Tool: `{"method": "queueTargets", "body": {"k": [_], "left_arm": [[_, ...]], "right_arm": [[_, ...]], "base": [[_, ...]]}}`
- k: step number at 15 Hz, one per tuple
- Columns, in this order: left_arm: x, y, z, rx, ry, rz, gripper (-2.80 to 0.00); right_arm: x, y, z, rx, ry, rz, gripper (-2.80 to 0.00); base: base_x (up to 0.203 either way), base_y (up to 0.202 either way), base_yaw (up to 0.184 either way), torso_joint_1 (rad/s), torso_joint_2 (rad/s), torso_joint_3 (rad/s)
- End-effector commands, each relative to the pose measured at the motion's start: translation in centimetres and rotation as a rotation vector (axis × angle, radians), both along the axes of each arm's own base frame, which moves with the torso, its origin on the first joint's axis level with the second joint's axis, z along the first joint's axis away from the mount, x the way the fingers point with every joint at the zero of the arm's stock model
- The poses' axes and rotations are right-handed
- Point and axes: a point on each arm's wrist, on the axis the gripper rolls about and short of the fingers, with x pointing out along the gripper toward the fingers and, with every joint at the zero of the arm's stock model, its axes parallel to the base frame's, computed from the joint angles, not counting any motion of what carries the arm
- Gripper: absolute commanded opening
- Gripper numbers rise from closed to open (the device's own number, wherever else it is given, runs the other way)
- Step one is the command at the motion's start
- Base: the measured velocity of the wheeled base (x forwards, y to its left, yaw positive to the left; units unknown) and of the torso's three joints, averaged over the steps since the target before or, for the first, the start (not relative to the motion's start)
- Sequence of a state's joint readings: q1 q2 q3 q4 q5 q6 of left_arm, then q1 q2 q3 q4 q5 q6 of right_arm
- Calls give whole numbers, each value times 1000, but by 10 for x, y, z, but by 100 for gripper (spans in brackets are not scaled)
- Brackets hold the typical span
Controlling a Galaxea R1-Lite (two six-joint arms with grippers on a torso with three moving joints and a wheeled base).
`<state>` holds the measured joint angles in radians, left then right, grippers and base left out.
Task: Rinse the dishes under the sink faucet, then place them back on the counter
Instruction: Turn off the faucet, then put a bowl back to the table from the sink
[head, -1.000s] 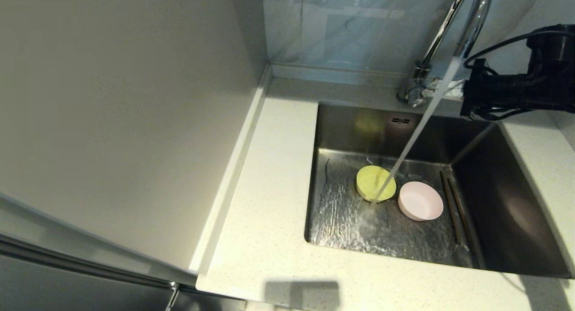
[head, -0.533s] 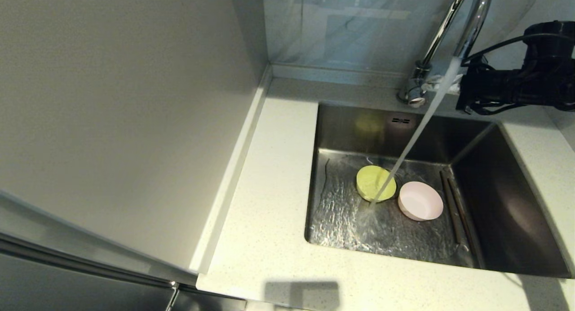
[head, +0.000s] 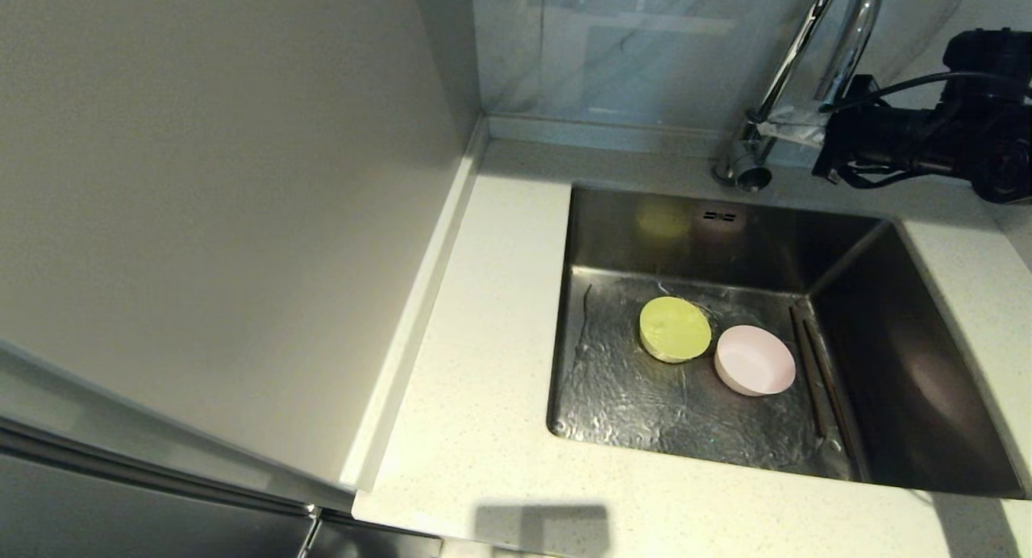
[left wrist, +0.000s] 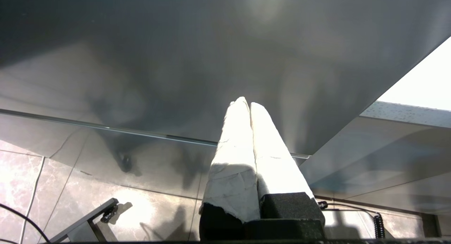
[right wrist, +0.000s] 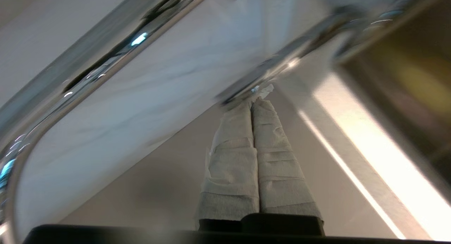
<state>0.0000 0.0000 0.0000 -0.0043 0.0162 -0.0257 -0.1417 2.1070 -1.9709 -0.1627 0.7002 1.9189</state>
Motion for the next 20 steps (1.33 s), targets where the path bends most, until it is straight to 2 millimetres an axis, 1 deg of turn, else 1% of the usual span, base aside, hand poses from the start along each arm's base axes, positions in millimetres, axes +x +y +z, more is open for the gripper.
{"method": "queueTargets", "body": {"k": [1, 4, 6, 8, 12, 13, 15, 17, 19, 20], "left_arm": [[0, 0, 0, 0, -3, 1, -280], [0, 0, 0, 0, -3, 1, -280], [0, 0, 0, 0, -3, 1, -280], [0, 0, 0, 0, -3, 1, -280], [0, 0, 0, 0, -3, 1, -280], [0, 0, 0, 0, -3, 1, -280], [0, 0, 0, 0, -3, 1, -280], [0, 0, 0, 0, -3, 1, -280], [0, 0, 0, 0, -3, 1, -280], [0, 0, 0, 0, -3, 1, -280]], "right_arm": [[0, -1, 2, 10, -12, 0, -280], [-4, -1, 6, 9, -21, -2, -280], [-10, -8, 11, 7, -28, -15, -280], [-17, -17, 17, 4, -38, -33, -280], [-41, -41, 29, -2, -51, -57, -280], [-46, -46, 30, -2, -45, -73, -280], [-58, -61, 28, -12, -32, -108, -280], [-72, -77, 20, -61, -19, -153, -280], [-86, -91, 11, -192, -11, -197, -280], [-95, -95, 7, -277, -5, -211, -280]], "base": [[0, 0, 0, 0, 0, 0], [0, 0, 0, 0, 0, 0], [0, 0, 0, 0, 0, 0], [0, 0, 0, 0, 0, 0], [0, 0, 0, 0, 0, 0], [0, 0, 0, 0, 0, 0], [0, 0, 0, 0, 0, 0], [0, 0, 0, 0, 0, 0], [0, 0, 0, 0, 0, 0], [0, 0, 0, 0, 0, 0]]}}
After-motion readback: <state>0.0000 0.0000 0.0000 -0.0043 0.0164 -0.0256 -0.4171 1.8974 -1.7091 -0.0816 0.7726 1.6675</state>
